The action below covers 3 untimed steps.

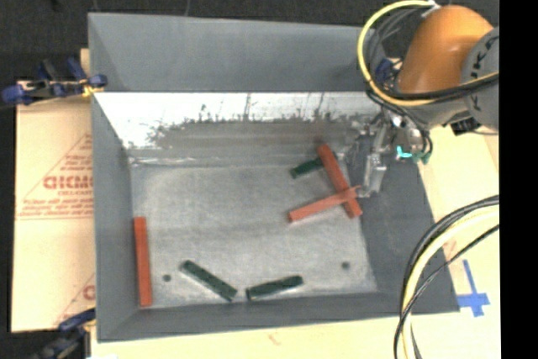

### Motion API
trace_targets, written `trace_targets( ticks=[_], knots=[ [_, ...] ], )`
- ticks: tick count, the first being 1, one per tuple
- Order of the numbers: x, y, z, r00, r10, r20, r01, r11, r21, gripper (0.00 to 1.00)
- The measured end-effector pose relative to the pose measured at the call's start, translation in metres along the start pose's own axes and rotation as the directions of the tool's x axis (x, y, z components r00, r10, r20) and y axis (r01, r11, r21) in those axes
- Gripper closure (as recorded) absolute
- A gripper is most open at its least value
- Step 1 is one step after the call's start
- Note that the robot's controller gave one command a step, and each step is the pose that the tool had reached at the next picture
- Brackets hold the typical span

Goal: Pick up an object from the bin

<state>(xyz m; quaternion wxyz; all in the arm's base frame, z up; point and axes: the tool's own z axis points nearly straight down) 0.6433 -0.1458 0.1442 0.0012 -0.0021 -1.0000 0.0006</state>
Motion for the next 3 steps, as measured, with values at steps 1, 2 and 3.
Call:
trace_targets(
  ticks=[1, 2, 3],
  knots=[
    [0.020, 0.016, 0.070, 0.981, 0.196, 0.006, -0.196, 0.981, -0.001, 0.00],
    [0.012, 0.015, 0.062, 0.981, 0.193, 0.033, -0.193, 0.981, -0.002, 1.00],
    [0.016, 0.005, -0.083, 0.985, 0.173, 0.016, -0.173, 0.985, 0.001, 1.00]
  ],
)
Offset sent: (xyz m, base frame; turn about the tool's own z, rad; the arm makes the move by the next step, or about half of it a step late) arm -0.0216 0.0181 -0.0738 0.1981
